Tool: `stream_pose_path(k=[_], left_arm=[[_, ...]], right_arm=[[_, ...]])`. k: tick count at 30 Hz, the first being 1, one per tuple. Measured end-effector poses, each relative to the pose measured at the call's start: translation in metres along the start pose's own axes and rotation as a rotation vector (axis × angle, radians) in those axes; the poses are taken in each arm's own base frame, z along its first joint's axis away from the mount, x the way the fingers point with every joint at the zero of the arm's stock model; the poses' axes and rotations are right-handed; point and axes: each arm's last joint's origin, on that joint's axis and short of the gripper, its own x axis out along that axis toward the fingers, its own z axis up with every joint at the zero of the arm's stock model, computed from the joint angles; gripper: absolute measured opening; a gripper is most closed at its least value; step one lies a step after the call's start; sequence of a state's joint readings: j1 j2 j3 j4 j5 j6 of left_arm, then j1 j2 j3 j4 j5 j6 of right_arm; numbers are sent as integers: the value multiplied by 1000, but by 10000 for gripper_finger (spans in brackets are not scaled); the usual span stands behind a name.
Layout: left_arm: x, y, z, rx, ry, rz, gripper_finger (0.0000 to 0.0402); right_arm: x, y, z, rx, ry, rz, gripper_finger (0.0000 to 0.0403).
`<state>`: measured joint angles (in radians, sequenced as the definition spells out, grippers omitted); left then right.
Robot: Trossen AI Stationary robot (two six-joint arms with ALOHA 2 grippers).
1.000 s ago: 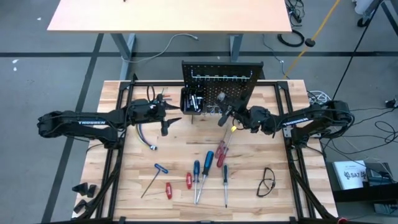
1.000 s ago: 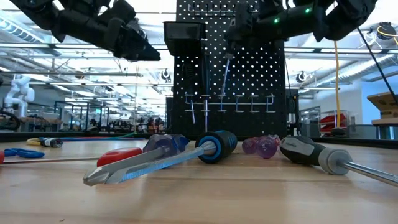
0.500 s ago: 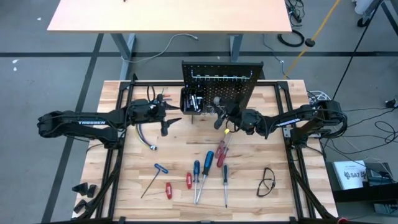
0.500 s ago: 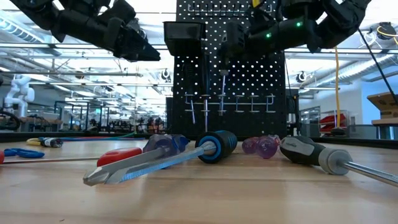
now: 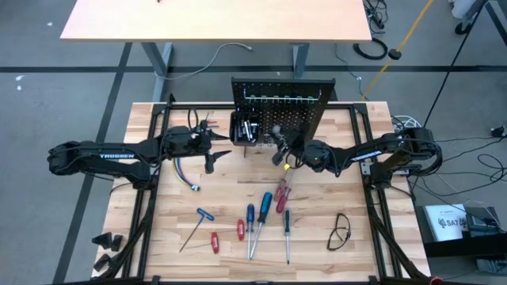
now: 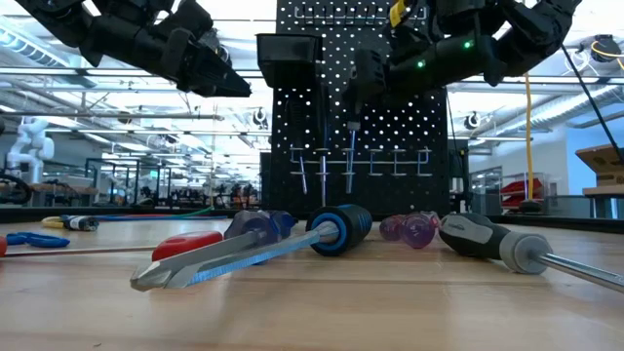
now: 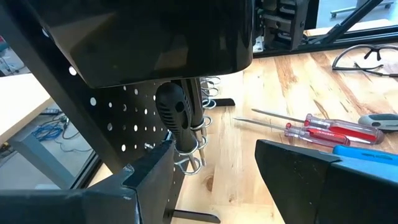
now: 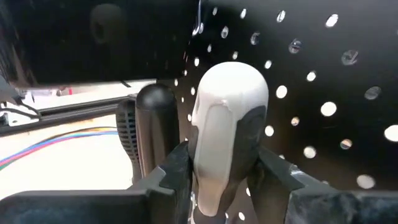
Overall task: Hang tools onto peg board
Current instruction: Hang the gray nut driver on the peg board, then hang the gray screwdriver on the peg board
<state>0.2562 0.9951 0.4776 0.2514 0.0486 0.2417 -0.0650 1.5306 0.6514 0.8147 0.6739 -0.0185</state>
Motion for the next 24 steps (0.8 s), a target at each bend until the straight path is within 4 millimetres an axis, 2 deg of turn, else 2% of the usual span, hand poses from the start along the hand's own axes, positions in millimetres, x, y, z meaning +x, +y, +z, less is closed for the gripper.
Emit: stream_pose_path(k=[6, 12, 15, 19, 24], left_arm=[[0, 0, 0, -9, -1, -1, 233], [0, 0, 0, -25, -2, -2, 233], [0, 0, 0, -25, -1, -2, 233], [0, 0, -1, -26, 11, -5, 233], [0, -2, -4, -30, 45, -30, 233]], right_arm=[[2, 2, -7, -19, 24, 0, 121], [2, 1, -6, -21, 22, -14, 228], [1, 3, -6, -38, 24, -2, 260], [-8, 8, 1, -85, 6, 28, 275], [-31, 10, 22, -68, 2, 84, 271]])
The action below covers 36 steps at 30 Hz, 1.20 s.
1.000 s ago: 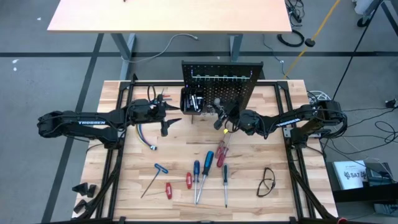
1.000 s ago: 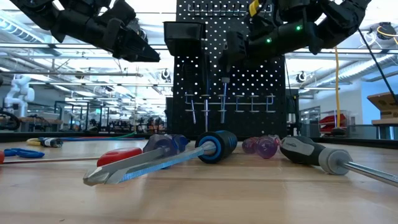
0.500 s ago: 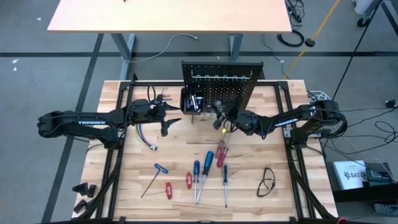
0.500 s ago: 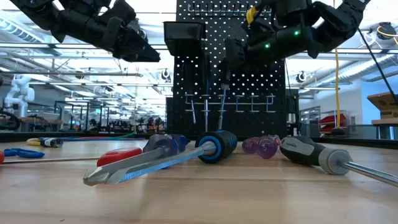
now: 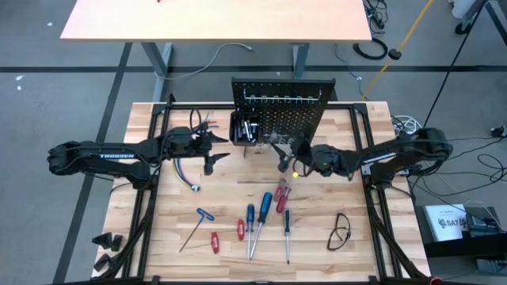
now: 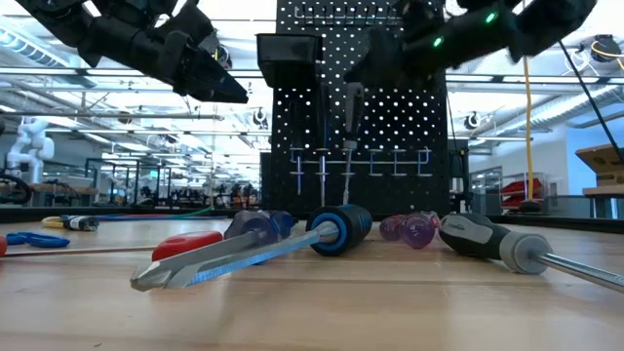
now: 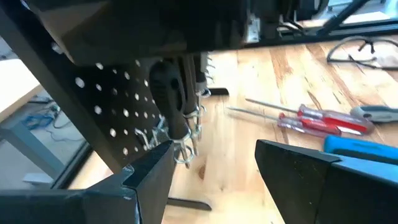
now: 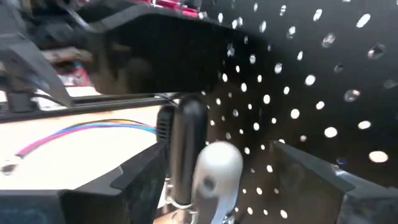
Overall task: Hang tools onto peg board
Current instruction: Hang the gray screwdriver on the peg board
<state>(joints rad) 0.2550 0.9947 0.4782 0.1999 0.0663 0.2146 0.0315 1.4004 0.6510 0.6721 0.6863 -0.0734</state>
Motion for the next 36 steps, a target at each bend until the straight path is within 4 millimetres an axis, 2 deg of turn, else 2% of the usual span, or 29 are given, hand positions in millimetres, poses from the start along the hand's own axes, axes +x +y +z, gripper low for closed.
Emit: stream_pose_path(k=[5, 9, 11, 15, 19, 23, 26, 31, 36], left_arm=[[0, -3, -1, -28, -3, -111, 233], [-2, -16, 5, -19, -101, -426, 233], [-3, -22, 8, -4, -140, -520, 233], [-1, -35, 13, 4, -180, -579, 233], [0, -46, 15, 20, -192, -630, 233], [-2, -52, 25, 4, -207, -646, 233], [-2, -55, 29, -1, -175, -633, 233], [-1, -59, 27, 2, -103, -581, 233], [-1, -60, 26, 1, -77, -570, 233]], right_arm=[[-26, -3, 15, 120, 49, 67, 264], [-43, -5, 22, 312, 117, 215, 260], [-49, -4, 24, 426, 168, 324, 258], [-56, 10, 23, 599, 342, 509, 246], [-57, 36, 36, 611, 518, 561, 223], [-52, 65, 55, 582, 691, 546, 204], [-48, 83, 57, 581, 895, 441, 201], [-50, 112, 41, 612, 1168, 231, 201], [-57, 140, 17, 688, 1273, 135, 201]])
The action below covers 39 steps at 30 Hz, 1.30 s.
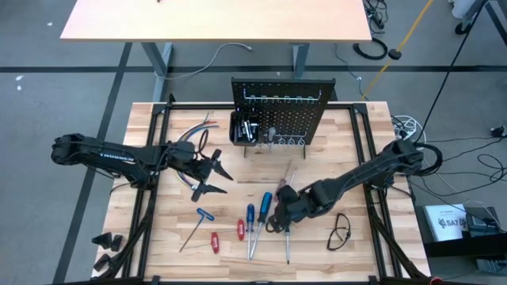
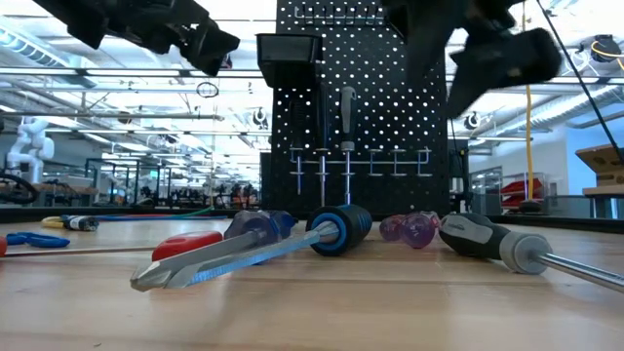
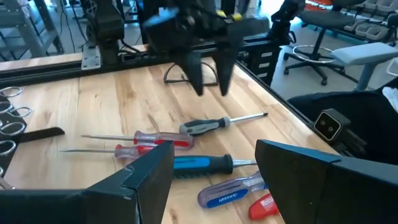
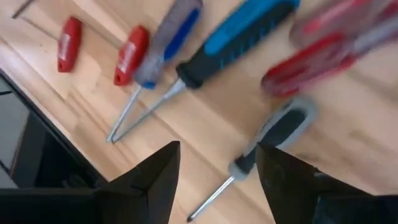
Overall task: Hang tools onto peg board
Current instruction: Hang the gray screwdriver on the peg board
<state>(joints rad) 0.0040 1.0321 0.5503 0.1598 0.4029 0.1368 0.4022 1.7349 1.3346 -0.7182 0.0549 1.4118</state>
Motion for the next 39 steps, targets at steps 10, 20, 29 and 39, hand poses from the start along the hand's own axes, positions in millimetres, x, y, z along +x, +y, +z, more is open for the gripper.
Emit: stream_pose_path(k=[10, 20, 29, 39], left_arm=[[0, 1, -1, -6, 23, 37, 233], [-1, 2, 12, 63, -4, 39, 233], [-2, 5, 10, 54, 14, 52, 233], [-2, 5, 9, 52, 17, 52, 233]], right_arm=[[23, -7, -21, 150, 27, -146, 201], [67, -16, -19, 149, 24, -265, 201], [88, -24, -18, 109, 67, -341, 195], [84, -30, -19, 93, 97, -414, 81]])
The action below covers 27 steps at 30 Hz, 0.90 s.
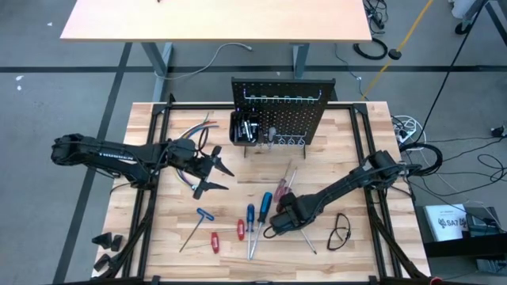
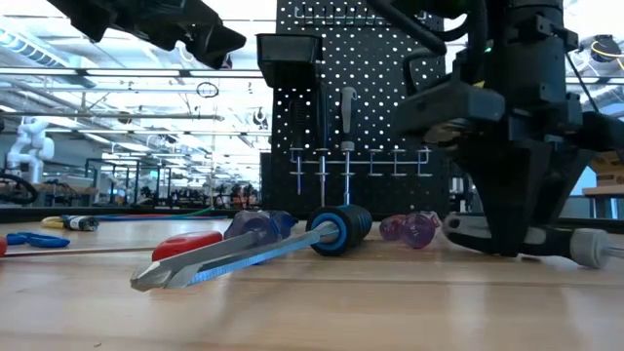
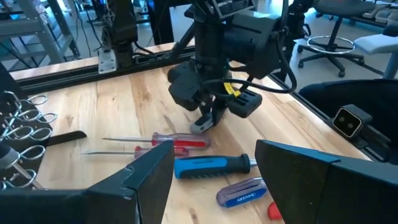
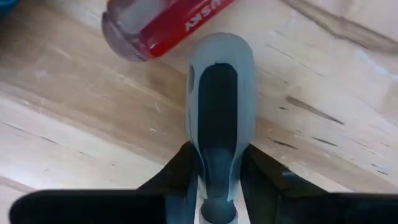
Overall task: Hang tools onto peg board
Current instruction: Hang the gray screwdriver on the peg board
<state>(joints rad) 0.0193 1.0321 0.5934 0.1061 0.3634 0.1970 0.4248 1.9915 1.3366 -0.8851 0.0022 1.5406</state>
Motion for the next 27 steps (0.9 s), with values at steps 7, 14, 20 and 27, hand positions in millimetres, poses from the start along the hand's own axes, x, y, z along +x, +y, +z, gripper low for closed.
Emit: stream_pose_path(k=[7, 14, 20, 27], left_arm=[[0, -1, -4, 19, 38, -6, 233], [-2, 7, -4, 81, 48, 92, 233], [-5, 17, -12, 59, 41, 143, 233], [-11, 29, -18, 25, 35, 205, 233]], right_arm=[[-28, -3, 2, -7, -124, 95, 81], [-92, -19, 4, 10, -493, 268, 81], [-143, -36, 7, -13, -1021, 313, 81], [-163, -38, 17, -25, -1479, 72, 81]])
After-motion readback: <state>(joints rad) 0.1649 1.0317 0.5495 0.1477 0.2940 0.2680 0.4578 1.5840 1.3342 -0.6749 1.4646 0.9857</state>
